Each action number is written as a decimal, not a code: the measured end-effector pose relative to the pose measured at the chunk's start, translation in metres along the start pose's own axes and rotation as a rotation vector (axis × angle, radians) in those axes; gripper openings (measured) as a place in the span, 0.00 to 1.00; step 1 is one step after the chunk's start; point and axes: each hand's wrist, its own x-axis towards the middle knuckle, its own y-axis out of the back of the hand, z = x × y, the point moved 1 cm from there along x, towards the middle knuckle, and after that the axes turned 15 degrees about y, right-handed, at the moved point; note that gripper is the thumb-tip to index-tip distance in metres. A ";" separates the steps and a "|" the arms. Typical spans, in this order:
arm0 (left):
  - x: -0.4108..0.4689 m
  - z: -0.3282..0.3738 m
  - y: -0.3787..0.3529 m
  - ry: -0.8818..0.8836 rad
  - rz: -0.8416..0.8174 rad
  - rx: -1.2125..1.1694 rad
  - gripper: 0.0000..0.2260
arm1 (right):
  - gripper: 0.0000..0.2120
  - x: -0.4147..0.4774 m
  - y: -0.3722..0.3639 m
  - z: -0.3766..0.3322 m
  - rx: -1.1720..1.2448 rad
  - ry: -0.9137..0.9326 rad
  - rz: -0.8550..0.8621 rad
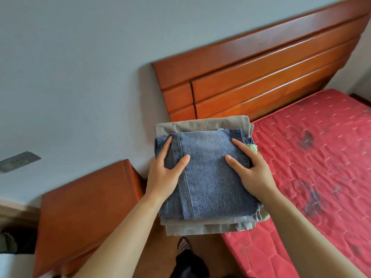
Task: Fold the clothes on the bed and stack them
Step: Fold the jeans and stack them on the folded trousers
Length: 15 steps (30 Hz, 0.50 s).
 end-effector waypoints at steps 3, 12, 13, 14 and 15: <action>0.053 0.011 -0.023 -0.004 -0.027 0.011 0.33 | 0.26 0.044 0.009 0.019 -0.044 -0.014 0.033; 0.167 -0.027 -0.130 0.201 0.025 -0.091 0.35 | 0.25 0.169 0.035 0.144 -0.173 -0.062 -0.175; 0.179 -0.041 -0.141 0.233 0.033 -0.095 0.35 | 0.24 0.179 0.031 0.164 -0.179 -0.069 -0.208; 0.191 -0.055 -0.151 0.263 0.045 -0.097 0.35 | 0.23 0.189 0.025 0.185 -0.184 -0.079 -0.239; 0.203 -0.071 -0.161 0.294 0.057 -0.098 0.35 | 0.23 0.197 0.019 0.207 -0.190 -0.088 -0.270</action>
